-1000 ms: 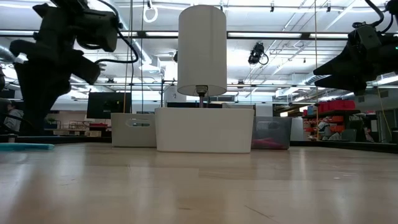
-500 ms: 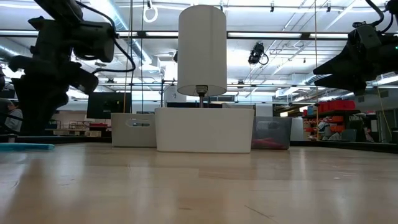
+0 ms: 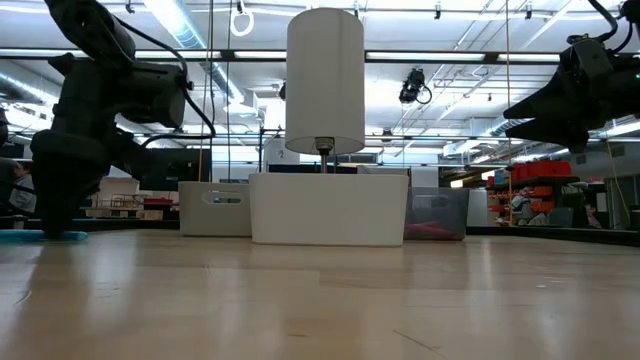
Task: Pick & Place Markers
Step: Put the blue pen into the white bin
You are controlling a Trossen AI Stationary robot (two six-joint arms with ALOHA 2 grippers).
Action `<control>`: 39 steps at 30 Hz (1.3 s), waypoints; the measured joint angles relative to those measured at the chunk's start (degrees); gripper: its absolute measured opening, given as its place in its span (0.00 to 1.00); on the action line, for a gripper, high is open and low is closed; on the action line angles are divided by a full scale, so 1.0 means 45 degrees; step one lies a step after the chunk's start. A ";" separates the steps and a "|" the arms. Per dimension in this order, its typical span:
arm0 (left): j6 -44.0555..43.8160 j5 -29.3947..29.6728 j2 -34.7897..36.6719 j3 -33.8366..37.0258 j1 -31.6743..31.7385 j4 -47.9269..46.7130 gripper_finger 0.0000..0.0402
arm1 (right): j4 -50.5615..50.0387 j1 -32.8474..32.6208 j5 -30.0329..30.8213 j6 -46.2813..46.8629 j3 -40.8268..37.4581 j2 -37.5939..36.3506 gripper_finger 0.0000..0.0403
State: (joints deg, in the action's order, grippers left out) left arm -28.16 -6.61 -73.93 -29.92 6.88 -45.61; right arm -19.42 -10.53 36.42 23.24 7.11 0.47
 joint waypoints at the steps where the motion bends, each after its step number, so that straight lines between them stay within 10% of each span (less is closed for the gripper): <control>1: 0.0010 -0.0047 -0.0051 0.0052 0.0004 0.0067 0.74 | -0.0002 -0.0004 0.0000 0.0000 0.0000 0.0000 0.60; 10: 0.0276 -0.0133 -0.0122 0.0080 -0.0046 0.0095 0.70 | 0.0012 -0.0001 0.0000 0.0001 0.0000 -0.0002 0.60; 25: -0.0523 0.0234 -0.0132 0.0095 -0.0234 0.0153 0.08 | 0.0019 -0.0002 0.0000 -0.0002 0.0000 0.0000 0.60; 39: -0.0541 0.0877 -0.0186 -0.0825 -0.0249 -0.0270 0.08 | 0.0019 -0.0001 0.0000 -0.0004 0.0000 0.0000 0.60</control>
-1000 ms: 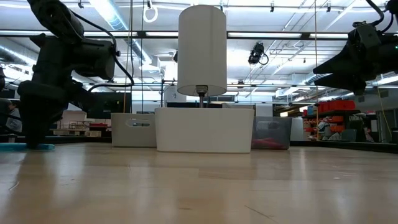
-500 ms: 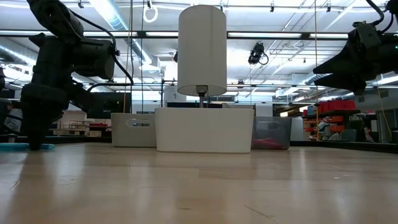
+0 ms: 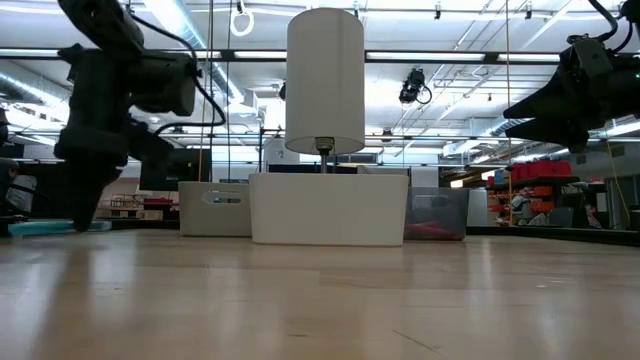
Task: Pick & Place Markers
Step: Put the blue pen into the white bin
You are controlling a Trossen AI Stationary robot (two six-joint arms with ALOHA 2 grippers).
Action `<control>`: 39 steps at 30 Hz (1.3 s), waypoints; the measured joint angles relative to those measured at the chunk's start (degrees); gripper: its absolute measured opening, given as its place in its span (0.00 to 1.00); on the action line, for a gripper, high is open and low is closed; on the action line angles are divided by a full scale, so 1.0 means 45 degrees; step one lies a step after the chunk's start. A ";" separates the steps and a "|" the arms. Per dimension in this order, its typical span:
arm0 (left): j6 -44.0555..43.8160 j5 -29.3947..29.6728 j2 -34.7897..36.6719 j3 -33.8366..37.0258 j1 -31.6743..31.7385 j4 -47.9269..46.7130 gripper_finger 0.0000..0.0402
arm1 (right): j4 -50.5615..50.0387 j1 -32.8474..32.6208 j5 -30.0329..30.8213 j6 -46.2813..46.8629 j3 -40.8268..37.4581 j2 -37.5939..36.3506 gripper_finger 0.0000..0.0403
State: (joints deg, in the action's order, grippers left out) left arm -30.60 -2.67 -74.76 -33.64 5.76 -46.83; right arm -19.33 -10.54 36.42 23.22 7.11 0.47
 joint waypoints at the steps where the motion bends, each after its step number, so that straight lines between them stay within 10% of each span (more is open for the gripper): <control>1: 0.0020 0.0017 0.0000 -0.0152 -0.0006 -0.0107 0.08 | 0.0000 0.0000 0.0000 0.0002 0.0000 0.0000 0.60; 39: 0.1728 0.0449 0.0310 -0.8965 -0.0975 -0.7573 0.08 | 0.0000 -0.0002 0.0000 0.0005 0.0000 -0.0005 0.60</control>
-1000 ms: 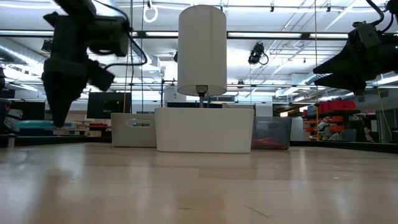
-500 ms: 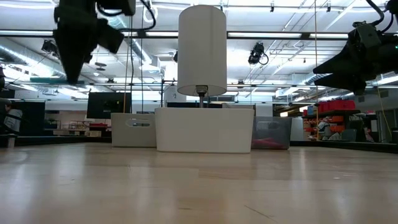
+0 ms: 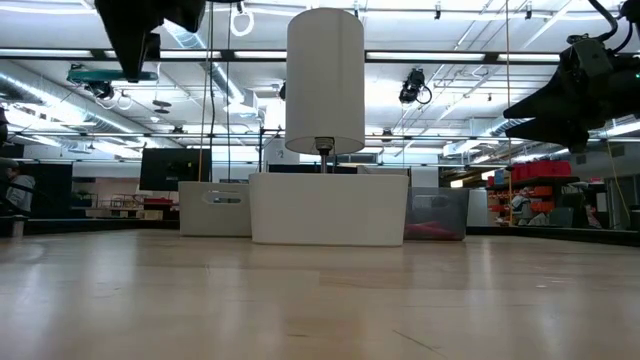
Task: Pick & Place Markers
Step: Put the blue pen into the white bin
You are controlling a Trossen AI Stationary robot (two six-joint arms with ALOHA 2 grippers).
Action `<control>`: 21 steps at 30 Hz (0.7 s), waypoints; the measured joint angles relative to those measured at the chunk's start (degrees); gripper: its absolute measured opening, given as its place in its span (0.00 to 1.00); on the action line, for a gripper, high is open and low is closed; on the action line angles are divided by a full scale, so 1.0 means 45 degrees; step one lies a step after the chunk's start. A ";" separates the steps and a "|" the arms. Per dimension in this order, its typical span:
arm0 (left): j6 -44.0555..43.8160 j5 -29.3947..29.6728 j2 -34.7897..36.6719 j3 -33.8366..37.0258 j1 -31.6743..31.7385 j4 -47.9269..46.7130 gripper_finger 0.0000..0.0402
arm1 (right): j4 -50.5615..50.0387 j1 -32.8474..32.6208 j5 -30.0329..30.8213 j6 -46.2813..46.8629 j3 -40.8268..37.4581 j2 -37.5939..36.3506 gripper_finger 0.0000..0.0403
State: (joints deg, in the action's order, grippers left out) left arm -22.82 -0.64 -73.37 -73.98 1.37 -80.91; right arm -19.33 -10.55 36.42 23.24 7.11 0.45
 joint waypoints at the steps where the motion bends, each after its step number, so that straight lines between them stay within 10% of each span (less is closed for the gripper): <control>1: 0.0202 0.0000 -0.0065 -0.0047 0.0000 -0.0004 0.08 | 0.0000 0.0005 0.0000 -0.0005 0.0000 0.0005 0.60; 21: 0.4033 0.1040 -0.4500 -0.4093 0.1112 0.0205 0.08 | 0.0000 0.0005 0.0000 -0.0005 0.0000 0.0005 0.60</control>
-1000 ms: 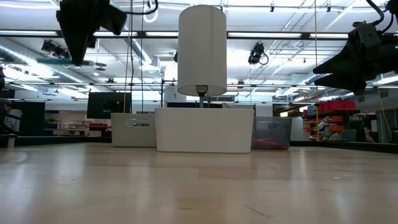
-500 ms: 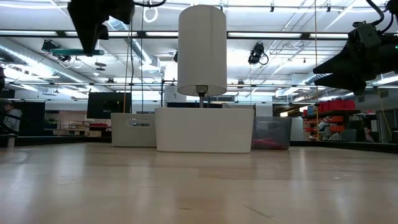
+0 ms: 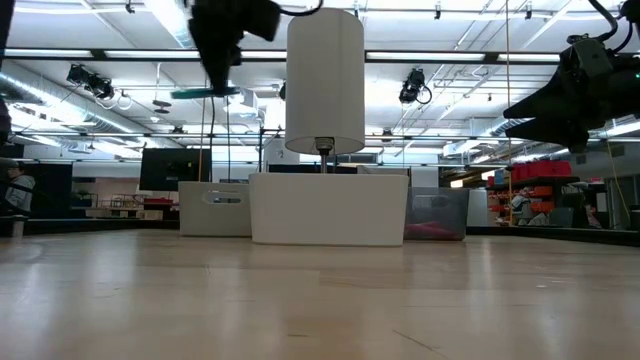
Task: Pick & Place Markers
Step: Put the blue pen into the white bin
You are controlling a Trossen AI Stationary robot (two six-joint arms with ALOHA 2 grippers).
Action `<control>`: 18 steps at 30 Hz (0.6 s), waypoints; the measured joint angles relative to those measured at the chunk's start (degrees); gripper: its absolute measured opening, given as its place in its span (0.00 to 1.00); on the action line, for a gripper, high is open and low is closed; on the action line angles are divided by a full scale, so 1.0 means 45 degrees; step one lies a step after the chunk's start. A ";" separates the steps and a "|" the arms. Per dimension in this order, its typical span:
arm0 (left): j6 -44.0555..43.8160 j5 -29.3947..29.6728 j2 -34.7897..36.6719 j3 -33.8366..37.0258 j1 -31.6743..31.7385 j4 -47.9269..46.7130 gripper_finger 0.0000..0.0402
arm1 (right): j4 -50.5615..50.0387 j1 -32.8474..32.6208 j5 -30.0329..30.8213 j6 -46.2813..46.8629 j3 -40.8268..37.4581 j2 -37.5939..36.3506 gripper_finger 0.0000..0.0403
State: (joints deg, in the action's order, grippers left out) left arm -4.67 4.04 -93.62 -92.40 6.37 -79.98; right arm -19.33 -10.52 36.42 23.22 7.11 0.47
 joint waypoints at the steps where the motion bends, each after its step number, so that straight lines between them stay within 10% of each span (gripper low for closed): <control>1: 0.0160 0.0014 -0.0278 -0.0331 0.0053 -0.0011 0.08 | 0.0000 -0.0005 0.0000 0.0000 0.0000 0.0000 0.60; 18: 0.2105 0.0101 -0.4426 -0.4890 0.0442 0.0073 0.08 | 0.0000 -0.0002 0.0000 0.0000 0.0002 -0.0003 0.60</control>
State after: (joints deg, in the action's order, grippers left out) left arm 4.80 4.49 -113.53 -114.40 8.36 -79.65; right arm -19.33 -10.53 36.42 23.22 7.12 0.46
